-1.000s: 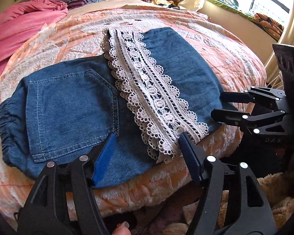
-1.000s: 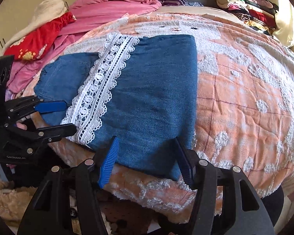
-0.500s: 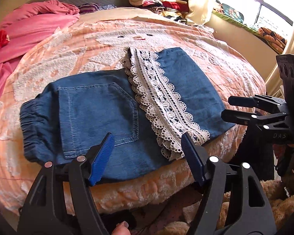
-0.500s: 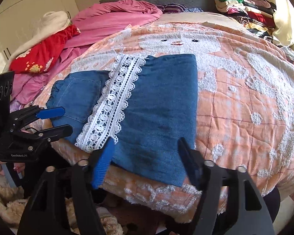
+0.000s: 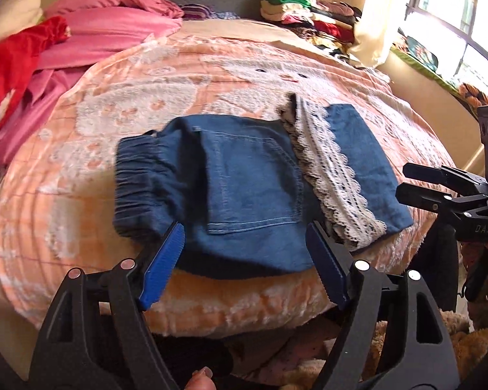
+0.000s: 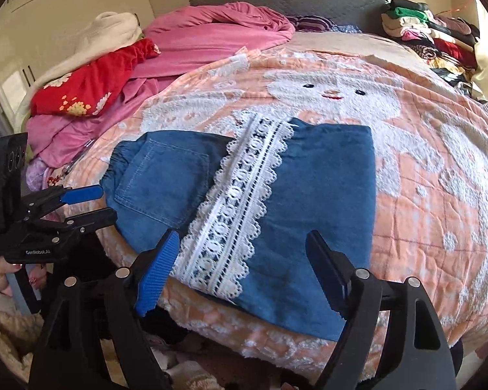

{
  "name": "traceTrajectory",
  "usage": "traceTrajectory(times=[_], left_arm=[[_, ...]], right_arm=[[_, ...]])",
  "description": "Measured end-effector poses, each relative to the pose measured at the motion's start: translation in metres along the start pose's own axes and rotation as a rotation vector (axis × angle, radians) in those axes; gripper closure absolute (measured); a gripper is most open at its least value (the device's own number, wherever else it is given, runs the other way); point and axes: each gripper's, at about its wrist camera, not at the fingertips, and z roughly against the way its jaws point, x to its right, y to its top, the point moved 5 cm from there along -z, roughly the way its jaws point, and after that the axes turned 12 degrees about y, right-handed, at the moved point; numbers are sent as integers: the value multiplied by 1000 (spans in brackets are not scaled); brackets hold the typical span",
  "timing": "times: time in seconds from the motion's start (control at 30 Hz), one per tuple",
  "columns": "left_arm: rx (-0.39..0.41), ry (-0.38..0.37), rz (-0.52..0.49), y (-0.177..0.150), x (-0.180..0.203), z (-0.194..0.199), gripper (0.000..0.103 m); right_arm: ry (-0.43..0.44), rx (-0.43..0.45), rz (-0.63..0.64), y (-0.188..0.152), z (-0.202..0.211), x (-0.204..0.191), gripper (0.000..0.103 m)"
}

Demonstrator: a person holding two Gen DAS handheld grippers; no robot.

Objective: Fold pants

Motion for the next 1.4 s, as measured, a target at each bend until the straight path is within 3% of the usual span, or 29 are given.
traceTrajectory(times=[0.33, 0.57, 0.8, 1.03, 1.27, 1.4], left_arm=[[-14, 35, 132, -13, -53, 3, 32], [-47, 8, 229, -24, -75, -4, 32], [-79, -82, 321, -30, -81, -12, 32], [-118, -185, 365, -31, -64, -25, 32], [-141, -267, 460, -32, -62, -41, 51], [-153, -268, 475, -32, -63, -49, 53]], right_arm=[[51, -24, 89, 31, -25, -33, 24], [108, -67, 173, 53, -53, -61, 24], [184, -120, 253, 80, -85, -87, 24], [244, -197, 334, 106, -118, -107, 24], [280, -300, 386, 118, -160, -121, 24], [333, -360, 415, 120, -181, -132, 24]])
